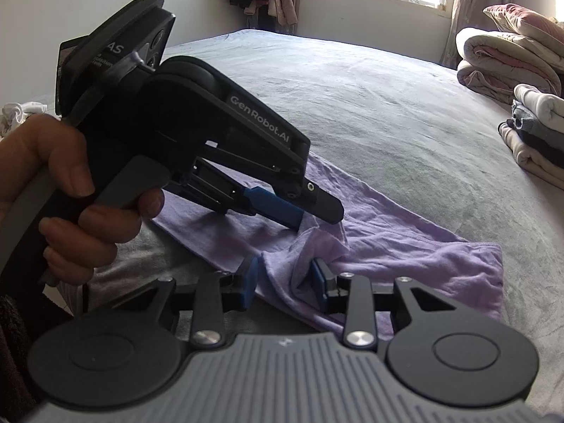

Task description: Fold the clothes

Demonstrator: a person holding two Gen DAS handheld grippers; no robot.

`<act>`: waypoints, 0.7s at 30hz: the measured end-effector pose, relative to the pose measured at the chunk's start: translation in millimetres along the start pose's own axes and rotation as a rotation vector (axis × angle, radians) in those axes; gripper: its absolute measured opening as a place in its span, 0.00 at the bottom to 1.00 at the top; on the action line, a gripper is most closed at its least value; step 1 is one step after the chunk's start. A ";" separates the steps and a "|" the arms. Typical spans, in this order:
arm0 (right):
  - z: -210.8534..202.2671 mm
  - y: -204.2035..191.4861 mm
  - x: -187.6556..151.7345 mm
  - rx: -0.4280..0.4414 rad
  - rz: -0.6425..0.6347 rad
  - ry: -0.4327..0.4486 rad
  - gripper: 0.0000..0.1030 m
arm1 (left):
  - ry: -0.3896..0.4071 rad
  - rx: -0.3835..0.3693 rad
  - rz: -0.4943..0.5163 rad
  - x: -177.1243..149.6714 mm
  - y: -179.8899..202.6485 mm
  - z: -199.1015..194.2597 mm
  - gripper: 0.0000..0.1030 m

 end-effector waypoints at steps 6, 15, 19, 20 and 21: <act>-0.8 -8.6 2.3 -0.012 -0.086 0.010 0.07 | 0.004 0.003 -0.001 0.7 -0.7 -2.4 0.27; -1.4 -2.9 3.8 0.017 -0.061 -0.006 0.14 | 0.001 0.025 0.023 0.8 2.2 -3.1 0.09; 3.9 -13.8 3.4 0.003 -0.122 -0.010 0.16 | 0.003 0.042 0.025 1.1 1.8 -3.5 0.04; 5.6 -15.9 2.8 -0.007 -0.138 -0.010 0.16 | 0.003 0.042 0.023 1.3 1.3 -3.8 0.04; 6.5 -16.9 2.3 -0.014 -0.148 -0.009 0.16 | 0.004 0.042 0.021 1.5 1.0 -4.0 0.04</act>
Point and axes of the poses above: each gripper's, at about its wrist camera, not at the fingertips, and z roughly the way its jaws point, y to its right, x to its top, the point moved 1 cm from there along z, roughly the way its jaws point, and after that the axes turned 7 degrees about -x, right-handed, at the moved point
